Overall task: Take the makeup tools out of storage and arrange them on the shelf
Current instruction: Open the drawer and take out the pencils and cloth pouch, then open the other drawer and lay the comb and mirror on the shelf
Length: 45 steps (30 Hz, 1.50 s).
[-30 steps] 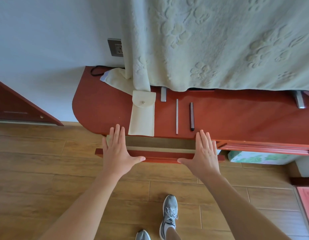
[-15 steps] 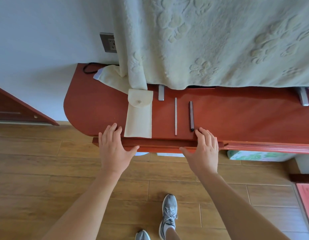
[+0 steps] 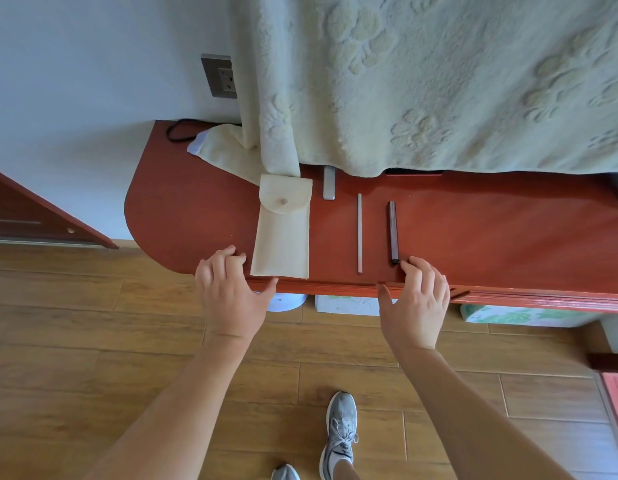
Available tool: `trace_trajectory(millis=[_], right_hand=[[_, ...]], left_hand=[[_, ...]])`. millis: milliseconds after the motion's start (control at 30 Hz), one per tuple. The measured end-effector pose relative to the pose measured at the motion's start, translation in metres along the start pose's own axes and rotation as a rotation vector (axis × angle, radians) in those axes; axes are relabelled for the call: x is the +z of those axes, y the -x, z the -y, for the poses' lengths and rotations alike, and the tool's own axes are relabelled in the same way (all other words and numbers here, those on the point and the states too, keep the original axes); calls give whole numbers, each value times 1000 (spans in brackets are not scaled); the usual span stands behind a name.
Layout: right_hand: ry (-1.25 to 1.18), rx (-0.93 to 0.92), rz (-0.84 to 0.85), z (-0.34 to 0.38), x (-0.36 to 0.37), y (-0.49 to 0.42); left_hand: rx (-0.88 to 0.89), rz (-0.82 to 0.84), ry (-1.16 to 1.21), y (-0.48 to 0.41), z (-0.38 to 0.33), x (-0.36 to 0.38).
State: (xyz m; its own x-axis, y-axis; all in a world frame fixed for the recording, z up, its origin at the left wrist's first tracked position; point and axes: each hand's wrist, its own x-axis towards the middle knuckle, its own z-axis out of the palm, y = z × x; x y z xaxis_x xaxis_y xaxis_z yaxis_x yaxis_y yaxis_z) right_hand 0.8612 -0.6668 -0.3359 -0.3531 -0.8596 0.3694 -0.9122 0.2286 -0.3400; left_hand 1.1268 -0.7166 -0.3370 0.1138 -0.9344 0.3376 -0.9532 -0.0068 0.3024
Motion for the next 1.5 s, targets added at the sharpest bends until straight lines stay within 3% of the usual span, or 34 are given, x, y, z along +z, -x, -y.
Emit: trace_trajectory(millis=[533,767,967,1500], right_hand=[[2,5,64,1,-6,-2],[52,-15,290,0,-27,-6],[67,-23,518,14,-62,-16],[-54,-3,451,83,-221,17]], left_hand=[[-30,90,-13,-2,-7,-9],[48,267,-5,-4,-2,-38],[-5,411,98,-4,-6,-75],[273,374,122,-7,-57,-227]])
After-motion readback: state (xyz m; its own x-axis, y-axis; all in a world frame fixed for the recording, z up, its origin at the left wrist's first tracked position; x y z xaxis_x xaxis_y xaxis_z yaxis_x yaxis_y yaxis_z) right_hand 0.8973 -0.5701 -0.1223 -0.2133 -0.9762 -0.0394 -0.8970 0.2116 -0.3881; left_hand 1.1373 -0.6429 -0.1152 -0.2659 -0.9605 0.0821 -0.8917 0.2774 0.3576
